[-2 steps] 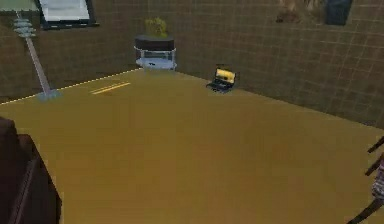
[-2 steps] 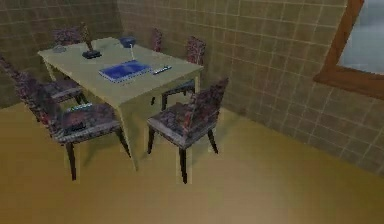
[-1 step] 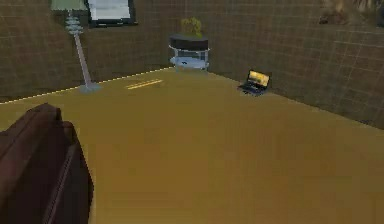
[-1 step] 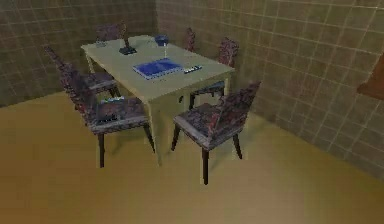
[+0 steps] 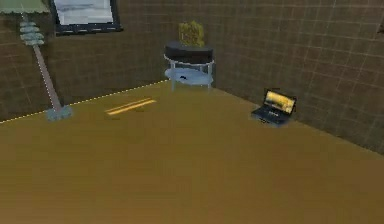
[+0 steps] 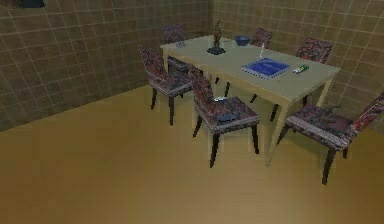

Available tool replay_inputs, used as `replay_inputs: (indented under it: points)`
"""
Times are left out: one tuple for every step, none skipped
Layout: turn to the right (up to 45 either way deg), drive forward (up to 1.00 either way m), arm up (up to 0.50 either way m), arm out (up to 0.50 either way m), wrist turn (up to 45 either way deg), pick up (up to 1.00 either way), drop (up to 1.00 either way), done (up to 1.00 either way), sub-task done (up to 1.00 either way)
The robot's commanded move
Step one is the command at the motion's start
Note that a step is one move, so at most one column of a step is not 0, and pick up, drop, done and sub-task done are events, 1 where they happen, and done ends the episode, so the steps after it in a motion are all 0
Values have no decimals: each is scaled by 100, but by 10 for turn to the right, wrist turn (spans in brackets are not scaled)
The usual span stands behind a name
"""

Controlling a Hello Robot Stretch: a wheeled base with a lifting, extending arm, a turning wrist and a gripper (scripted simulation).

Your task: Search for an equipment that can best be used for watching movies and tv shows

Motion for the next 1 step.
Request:
replay_inputs:
  points:
    - [-60,0,0,0,0,0,0,0,0]
